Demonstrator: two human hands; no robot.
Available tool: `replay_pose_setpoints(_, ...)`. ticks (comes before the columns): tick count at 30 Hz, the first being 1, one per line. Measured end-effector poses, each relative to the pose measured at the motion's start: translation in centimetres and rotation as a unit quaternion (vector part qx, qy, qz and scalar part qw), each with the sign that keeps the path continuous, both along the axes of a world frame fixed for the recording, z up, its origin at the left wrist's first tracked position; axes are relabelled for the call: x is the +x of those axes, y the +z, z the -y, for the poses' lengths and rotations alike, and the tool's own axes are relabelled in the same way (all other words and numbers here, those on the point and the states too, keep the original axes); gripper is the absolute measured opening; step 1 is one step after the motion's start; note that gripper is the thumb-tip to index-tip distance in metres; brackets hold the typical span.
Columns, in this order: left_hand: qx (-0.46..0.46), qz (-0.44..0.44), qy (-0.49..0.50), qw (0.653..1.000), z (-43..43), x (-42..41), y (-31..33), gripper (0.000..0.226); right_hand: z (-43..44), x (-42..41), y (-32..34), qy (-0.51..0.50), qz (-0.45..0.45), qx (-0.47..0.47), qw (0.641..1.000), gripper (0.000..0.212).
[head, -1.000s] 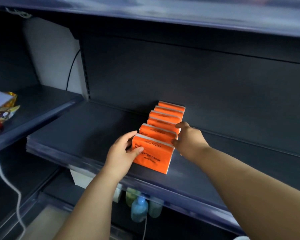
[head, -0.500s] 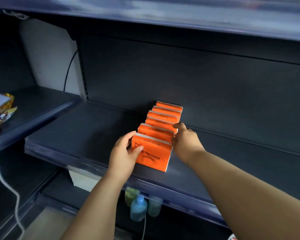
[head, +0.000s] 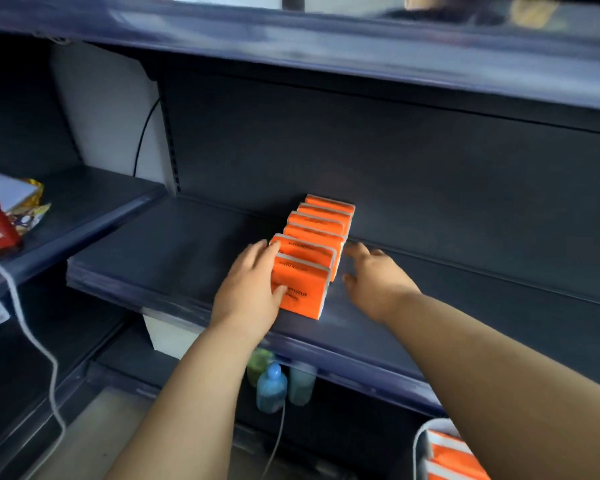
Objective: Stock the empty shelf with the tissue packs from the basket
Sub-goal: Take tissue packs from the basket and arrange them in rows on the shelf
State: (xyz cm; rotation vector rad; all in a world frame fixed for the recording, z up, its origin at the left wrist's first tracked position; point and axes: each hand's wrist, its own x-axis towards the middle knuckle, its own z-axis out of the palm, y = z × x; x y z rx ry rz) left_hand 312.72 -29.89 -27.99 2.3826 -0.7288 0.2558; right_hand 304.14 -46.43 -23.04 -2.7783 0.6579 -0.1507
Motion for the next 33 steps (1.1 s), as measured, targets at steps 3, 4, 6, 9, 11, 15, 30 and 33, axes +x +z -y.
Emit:
replay_pose_setpoints(3, 0.080, 0.062, -0.008, 0.995, 0.5, -2.7, 1.3, 0.066, 0.0, -2.4, 1.6, 0.014, -0.021, -0.050, 0.998, 0.041)
replay_pose_setpoints(4, 0.097, 0.079, -0.016, 0.992, 0.8, -3.8, 1.7, 0.065, 0.2, -3.5, 2.2, 0.018, -0.021, -0.058, 0.998, 0.040)
replay_pose_setpoints(6, 0.117, 0.102, -0.033, 0.987, 1.5, -6.0, 2.3, 0.064, 0.5, -5.8, 3.2, 0.021, -0.021, -0.064, 0.998, 0.041)
replay_pose_setpoints(9, 0.149, 0.125, -0.078, 0.978, 2.7, -10.0, 2.8, 0.064, 1.5, -10.3, 4.1, 0.007, -0.031, -0.072, 0.997, 0.043)
replay_pose_setpoints(11, 0.173, 0.148, -0.108, 0.968, 3.7, -12.8, 2.5, 0.064, 2.4, -13.6, 3.9, -0.009, -0.035, -0.070, 0.997, 0.043)
replay_pose_setpoints(15, 0.207, 0.147, -0.178, 0.951, 6.0, -19.2, 0.6, 0.060, 4.7, -21.5, 1.7, -0.047, -0.073, -0.051, 0.995, 0.045)
replay_pose_setpoints(30, 0.260, 0.048, -0.261, 0.929, 6.4, -30.0, -3.9, 0.045, 6.4, -36.1, -8.1, -0.063, -0.121, 0.064, 0.989, 0.039)
replay_pose_setpoints(33, 0.252, 0.040, -0.269, 0.929, 6.3, -30.6, -4.0, 0.043, 6.8, -36.5, -9.0, -0.055, -0.168, 0.061, 0.982, 0.047)
